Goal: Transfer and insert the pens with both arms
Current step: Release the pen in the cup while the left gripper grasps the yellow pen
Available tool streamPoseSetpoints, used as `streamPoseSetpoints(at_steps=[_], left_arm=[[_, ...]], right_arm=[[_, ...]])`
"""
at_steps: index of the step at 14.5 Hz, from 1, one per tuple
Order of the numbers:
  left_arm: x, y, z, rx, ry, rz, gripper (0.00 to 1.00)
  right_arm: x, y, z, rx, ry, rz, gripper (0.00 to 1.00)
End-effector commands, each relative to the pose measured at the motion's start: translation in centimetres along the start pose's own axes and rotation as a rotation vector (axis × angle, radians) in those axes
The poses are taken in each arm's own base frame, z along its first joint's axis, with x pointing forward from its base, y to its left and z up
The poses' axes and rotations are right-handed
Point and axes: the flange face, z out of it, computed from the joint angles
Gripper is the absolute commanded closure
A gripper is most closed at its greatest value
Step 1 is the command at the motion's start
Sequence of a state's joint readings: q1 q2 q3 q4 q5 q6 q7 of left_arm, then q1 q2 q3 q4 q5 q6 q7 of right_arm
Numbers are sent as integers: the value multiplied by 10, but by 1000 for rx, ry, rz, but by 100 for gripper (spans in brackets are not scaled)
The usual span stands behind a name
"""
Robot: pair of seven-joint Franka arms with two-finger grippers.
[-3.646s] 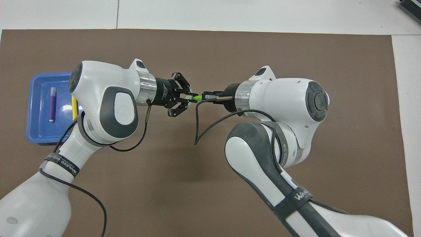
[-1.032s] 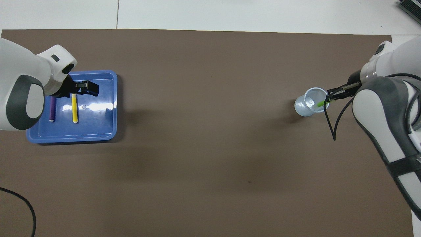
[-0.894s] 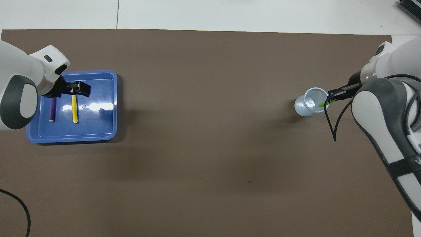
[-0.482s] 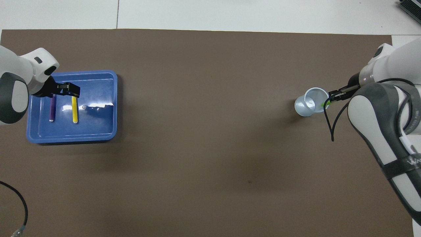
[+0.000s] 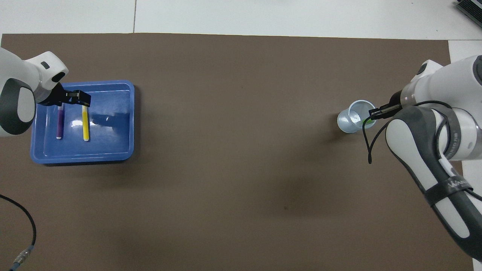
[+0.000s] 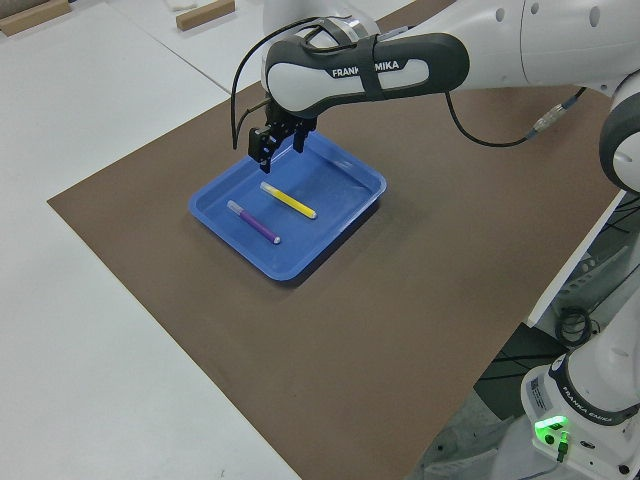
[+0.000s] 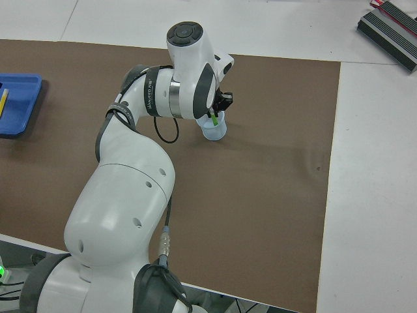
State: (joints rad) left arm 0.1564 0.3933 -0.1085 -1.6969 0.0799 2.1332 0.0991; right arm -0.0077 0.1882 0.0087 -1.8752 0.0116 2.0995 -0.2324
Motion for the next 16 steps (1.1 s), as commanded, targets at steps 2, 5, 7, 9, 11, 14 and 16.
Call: streamPoseSetpoints(at_steps=[2, 5, 7, 9, 11, 14, 16], left_arm=[[7, -11, 10, 14, 25, 8, 16], [7, -13, 18, 13, 34, 7, 20], [-4, -14, 34, 8, 1, 7, 22], [-13, -11, 46, 7, 4, 10, 24], [-21, -25, 53, 5, -9, -12, 25], [-28, -23, 58, 3, -27, -10, 32], [-28, -22, 57, 3, -28, -10, 36]], right_arm=[[-4, 9, 10, -21, 21, -5, 100], [-4, 13, 14, -22, 22, 1, 100], [-4, 14, 14, -20, 23, 3, 76], [-3, 14, 11, -13, 26, 10, 0], [-1, 12, 7, -7, 29, 16, 0], [2, 7, -19, 0, 12, 33, 0], [1, 4, -44, 16, -8, 51, 0]])
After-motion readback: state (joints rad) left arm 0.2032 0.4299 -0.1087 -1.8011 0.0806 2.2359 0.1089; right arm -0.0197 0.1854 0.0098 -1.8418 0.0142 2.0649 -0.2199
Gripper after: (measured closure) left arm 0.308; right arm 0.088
